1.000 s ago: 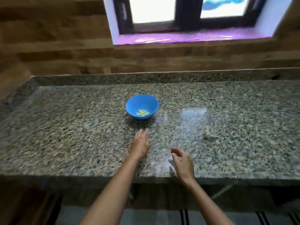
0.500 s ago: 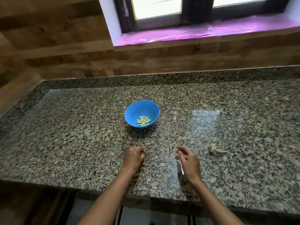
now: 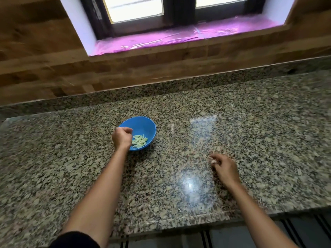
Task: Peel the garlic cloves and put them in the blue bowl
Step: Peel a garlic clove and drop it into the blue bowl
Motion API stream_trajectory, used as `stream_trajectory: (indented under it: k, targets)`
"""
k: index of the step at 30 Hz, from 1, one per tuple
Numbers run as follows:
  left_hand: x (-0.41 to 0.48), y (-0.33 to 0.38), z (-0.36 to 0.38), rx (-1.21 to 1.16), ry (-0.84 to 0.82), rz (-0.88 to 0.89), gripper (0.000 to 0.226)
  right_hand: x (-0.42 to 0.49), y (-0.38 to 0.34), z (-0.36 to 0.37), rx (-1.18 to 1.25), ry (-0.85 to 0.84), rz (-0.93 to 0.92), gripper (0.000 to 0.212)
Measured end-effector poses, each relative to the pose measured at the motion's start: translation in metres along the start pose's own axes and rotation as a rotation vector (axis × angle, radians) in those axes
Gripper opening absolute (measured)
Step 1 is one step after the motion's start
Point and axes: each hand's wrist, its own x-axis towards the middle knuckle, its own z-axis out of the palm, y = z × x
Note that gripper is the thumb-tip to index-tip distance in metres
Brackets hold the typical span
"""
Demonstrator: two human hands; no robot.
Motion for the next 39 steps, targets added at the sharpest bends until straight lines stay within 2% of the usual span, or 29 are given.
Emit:
stream_trajectory:
  k: [2,3,4,5,7,9,13,16,20,22,24,26,28,31,33,36,37,39]
  targets:
    - [-0.023,0.008,-0.006,-0.15,0.073,0.087,0.022,-0.005,-0.013,0.003,0.186,0.062,0.097,0.025]
    - [-0.04,0.012,-0.007,-0.194,0.035,0.155,0.021,-0.008,-0.021,0.007,0.342,0.055,0.148,0.023]
    - [-0.06,0.016,-0.006,-0.247,-0.087,0.211,0.02,-0.011,-0.03,0.014,0.507,0.023,0.2,0.02]
    - [-0.08,0.017,0.0,-0.301,-0.279,0.221,0.02,-0.015,-0.041,0.021,0.658,-0.017,0.252,0.017]
    - [-0.115,0.015,0.013,-0.373,-0.638,0.152,0.02,-0.022,-0.061,0.036,0.812,-0.083,0.319,0.018]
    - [-0.133,0.01,0.028,-0.366,-0.723,0.123,0.024,-0.028,-0.075,0.051,0.877,-0.117,0.345,0.022]
    - [-0.135,-0.009,0.035,-0.45,-0.656,0.058,0.018,-0.038,-0.089,0.069,1.024,-0.092,0.394,0.022]
    - [-0.137,-0.022,0.033,-0.475,-0.667,0.005,0.013,-0.046,-0.089,0.078,1.143,-0.044,0.422,0.024]
    - [-0.144,-0.036,0.035,-0.43,-0.692,0.116,0.01,-0.06,-0.087,0.079,1.232,-0.002,0.481,0.024]
    - [-0.149,-0.038,0.039,-0.396,-0.654,0.153,0.008,-0.062,-0.085,0.078,1.247,0.018,0.492,0.024]
    - [-0.159,-0.033,0.042,-0.355,-0.555,0.171,0.007,-0.063,-0.086,0.079,1.247,0.051,0.49,0.024]
    - [-0.17,-0.025,0.043,-0.285,-0.39,0.228,0.01,-0.06,-0.089,0.082,1.227,0.1,0.475,0.024]
    - [-0.178,-0.021,0.047,-0.21,-0.227,0.389,0.013,-0.056,-0.092,0.081,1.21,0.138,0.47,0.027]
    - [-0.183,-0.016,0.056,-0.089,-0.141,0.559,0.012,-0.054,-0.092,0.078,1.234,0.195,0.506,0.026]
    - [-0.185,-0.009,0.061,-0.11,-0.18,0.481,0.012,-0.053,-0.088,0.073,1.268,0.209,0.52,0.025]
    - [-0.184,0.0,0.066,-0.2,-0.269,0.165,0.013,-0.048,-0.082,0.065,1.194,0.167,0.458,0.023]
    - [-0.184,0.002,0.067,-0.204,-0.265,0.137,0.012,-0.044,-0.079,0.063,1.152,0.158,0.422,0.023]
    - [-0.186,0.006,0.067,-0.14,-0.22,0.267,0.012,-0.04,-0.08,0.06,1.087,0.169,0.383,0.023]
